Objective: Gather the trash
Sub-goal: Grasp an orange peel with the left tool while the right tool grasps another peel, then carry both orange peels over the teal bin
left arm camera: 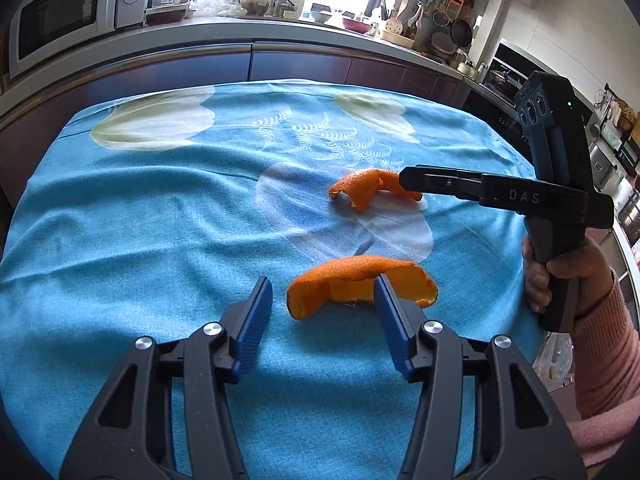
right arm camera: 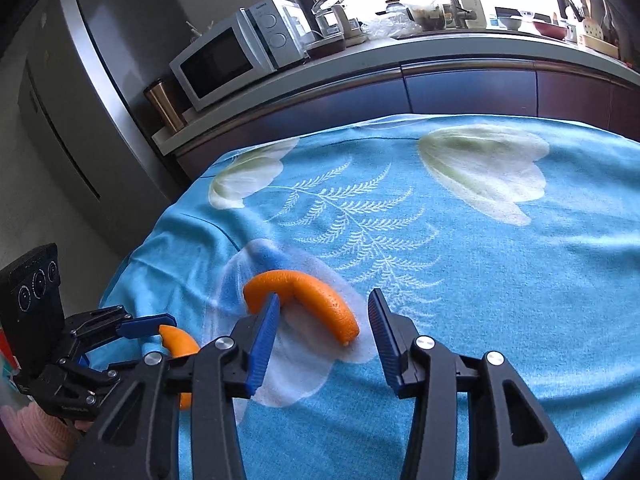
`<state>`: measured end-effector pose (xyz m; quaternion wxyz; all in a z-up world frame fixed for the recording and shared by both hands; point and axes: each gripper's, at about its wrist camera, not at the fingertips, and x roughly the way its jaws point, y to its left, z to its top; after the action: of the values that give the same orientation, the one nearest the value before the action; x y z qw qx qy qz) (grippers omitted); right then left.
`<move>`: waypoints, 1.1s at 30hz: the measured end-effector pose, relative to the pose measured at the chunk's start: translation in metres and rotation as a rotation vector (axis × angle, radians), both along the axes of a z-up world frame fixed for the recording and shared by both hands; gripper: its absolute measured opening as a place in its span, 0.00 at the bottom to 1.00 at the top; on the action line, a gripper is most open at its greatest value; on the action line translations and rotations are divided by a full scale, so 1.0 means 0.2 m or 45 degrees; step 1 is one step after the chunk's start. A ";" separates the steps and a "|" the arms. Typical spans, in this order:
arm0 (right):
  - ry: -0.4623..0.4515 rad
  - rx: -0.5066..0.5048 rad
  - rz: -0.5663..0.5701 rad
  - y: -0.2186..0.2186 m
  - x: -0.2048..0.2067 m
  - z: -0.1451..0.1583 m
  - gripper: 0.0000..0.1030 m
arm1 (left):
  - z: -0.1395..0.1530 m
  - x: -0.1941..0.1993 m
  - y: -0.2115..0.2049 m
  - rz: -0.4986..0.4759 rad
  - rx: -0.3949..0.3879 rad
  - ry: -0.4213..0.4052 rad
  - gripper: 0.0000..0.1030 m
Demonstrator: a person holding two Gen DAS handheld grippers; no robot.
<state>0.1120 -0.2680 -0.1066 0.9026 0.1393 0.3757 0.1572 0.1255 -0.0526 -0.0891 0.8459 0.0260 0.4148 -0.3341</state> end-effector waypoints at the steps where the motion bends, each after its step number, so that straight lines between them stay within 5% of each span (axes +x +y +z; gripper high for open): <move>1: 0.007 -0.007 0.005 0.01 0.00 -0.01 0.37 | 0.00 0.00 0.00 0.000 -0.002 -0.001 0.46; 6: 0.026 -0.010 0.006 0.01 0.01 -0.02 0.19 | -0.01 0.00 0.00 0.000 0.010 0.003 0.33; 9: 0.018 -0.013 0.003 0.01 0.01 -0.01 0.17 | -0.02 0.00 0.00 0.009 0.006 0.011 0.18; 17: -0.021 -0.013 0.002 0.04 -0.02 0.01 0.13 | 0.01 -0.03 0.05 0.052 -0.043 0.009 0.12; 29: -0.008 0.044 0.085 0.15 -0.07 0.00 0.13 | 0.05 -0.10 0.20 0.115 -0.062 -0.015 0.12; 33: 0.018 0.031 0.092 0.17 -0.06 -0.02 0.15 | 0.02 -0.09 0.20 0.104 -0.046 0.000 0.28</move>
<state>0.0997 -0.2332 -0.1112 0.8920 0.1377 0.3848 0.1931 0.1068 -0.0136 -0.0857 0.8592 -0.0064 0.4095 -0.3067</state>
